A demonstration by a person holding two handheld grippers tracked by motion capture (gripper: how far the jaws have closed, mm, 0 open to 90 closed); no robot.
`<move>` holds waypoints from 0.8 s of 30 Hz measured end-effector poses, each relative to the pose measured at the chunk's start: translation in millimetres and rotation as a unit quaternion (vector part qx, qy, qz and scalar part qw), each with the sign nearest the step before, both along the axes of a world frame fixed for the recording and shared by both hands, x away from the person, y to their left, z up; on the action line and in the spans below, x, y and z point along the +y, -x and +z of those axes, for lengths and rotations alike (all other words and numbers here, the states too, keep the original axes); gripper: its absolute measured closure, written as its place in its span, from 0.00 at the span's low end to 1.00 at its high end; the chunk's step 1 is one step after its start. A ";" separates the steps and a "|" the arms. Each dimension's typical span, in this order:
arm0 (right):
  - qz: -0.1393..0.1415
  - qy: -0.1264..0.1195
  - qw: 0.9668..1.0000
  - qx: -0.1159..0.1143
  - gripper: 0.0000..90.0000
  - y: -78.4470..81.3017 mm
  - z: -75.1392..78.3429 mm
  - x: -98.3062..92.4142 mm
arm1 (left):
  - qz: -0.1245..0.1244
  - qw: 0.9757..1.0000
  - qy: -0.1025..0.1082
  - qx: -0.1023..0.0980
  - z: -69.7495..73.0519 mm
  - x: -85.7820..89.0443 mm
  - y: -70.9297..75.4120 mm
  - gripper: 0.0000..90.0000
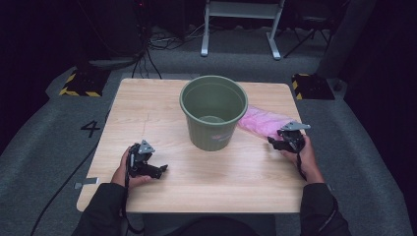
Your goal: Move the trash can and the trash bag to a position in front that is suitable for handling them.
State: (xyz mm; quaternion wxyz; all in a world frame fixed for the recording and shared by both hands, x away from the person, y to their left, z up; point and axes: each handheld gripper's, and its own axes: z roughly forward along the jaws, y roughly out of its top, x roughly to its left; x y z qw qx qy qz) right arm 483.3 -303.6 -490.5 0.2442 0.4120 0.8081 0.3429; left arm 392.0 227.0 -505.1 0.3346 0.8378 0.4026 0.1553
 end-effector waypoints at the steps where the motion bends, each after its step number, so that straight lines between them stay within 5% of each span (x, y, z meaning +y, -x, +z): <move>1: 0.000 0.000 1.000 0.003 0.54 -0.7 -1.1 -0.5 | 0.000 1.000 0.000 0.000 0.0 0.0 0.0 0.01; 14: 0.007 -0.024 0.999 0.033 0.76 -5.5 -5.2 -8.3 | 0.000 1.000 -0.003 0.000 0.4 -0.2 -0.4 0.00; 24: 0.024 -0.015 0.999 0.026 0.82 -2.7 -1.8 -2.3 | 0.002 1.000 -0.003 0.000 0.3 -0.6 -0.4 0.00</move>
